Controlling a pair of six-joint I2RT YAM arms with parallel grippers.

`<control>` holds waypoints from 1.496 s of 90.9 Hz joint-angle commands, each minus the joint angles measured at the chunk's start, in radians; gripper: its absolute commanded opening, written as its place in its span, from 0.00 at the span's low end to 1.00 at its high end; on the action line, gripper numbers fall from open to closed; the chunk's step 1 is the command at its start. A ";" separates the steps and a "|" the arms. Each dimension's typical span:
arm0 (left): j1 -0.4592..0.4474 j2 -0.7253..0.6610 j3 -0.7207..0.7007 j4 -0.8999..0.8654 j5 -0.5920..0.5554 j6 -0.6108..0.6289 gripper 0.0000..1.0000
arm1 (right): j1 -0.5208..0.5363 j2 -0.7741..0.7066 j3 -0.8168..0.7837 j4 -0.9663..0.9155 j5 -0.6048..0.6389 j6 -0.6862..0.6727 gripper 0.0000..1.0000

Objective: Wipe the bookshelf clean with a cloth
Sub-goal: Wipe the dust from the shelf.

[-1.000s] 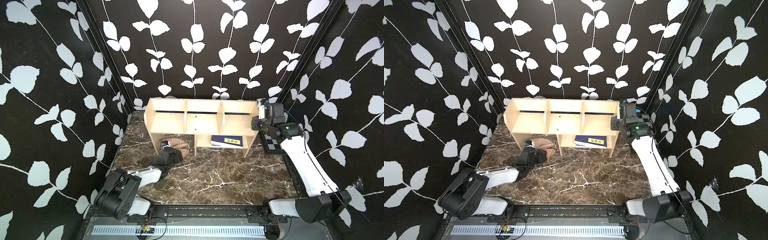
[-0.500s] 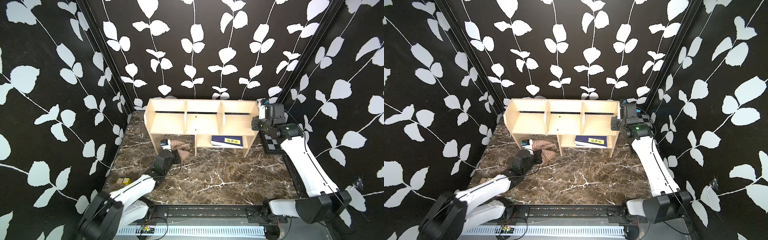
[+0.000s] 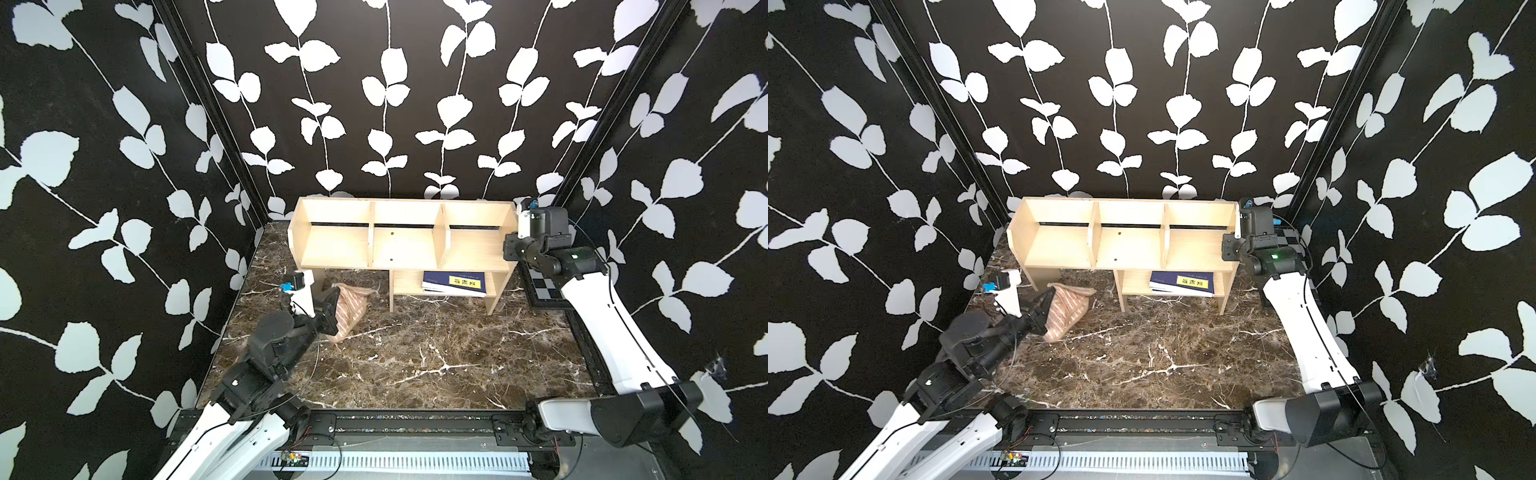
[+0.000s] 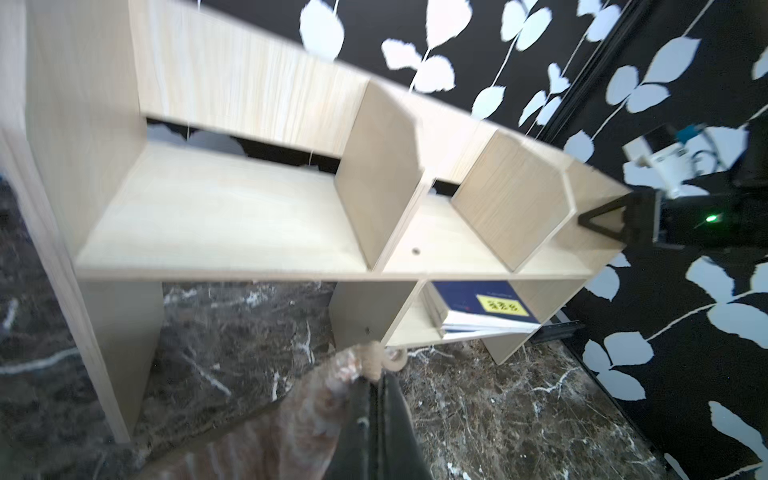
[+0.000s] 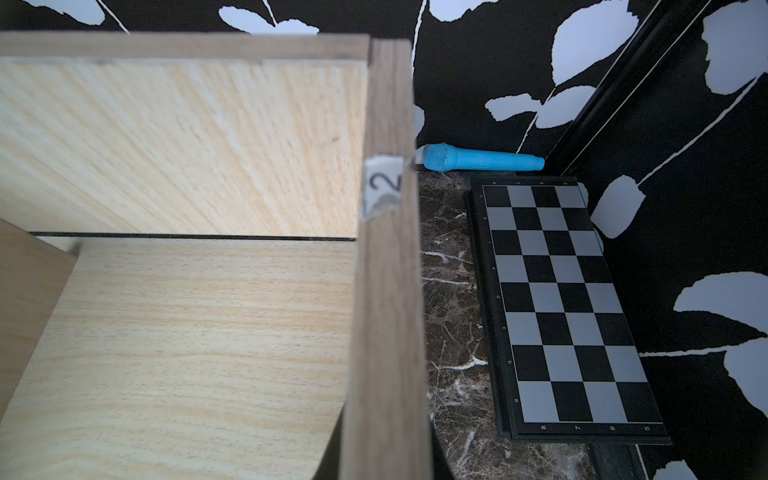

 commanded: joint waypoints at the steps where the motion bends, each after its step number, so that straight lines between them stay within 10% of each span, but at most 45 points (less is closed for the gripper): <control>1: -0.004 0.089 0.182 -0.044 -0.076 0.101 0.00 | -0.004 -0.027 0.027 0.082 -0.044 0.069 0.00; 51: 0.063 0.645 0.289 0.137 -0.306 0.141 0.00 | -0.003 -0.040 0.005 0.099 -0.092 0.088 0.00; 71: 0.118 0.659 0.246 0.048 -0.298 0.016 0.49 | -0.003 -0.059 -0.027 0.114 -0.082 0.079 0.00; 80: 0.120 0.643 0.214 0.030 -0.268 -0.014 0.57 | -0.003 -0.065 -0.028 0.115 -0.076 0.074 0.00; 96: 0.131 0.657 0.199 0.021 -0.156 -0.019 0.00 | -0.003 -0.074 -0.032 0.125 -0.070 0.077 0.00; 136: 0.238 0.895 0.589 0.050 -0.097 0.054 0.00 | -0.004 -0.062 -0.043 0.120 -0.075 0.074 0.00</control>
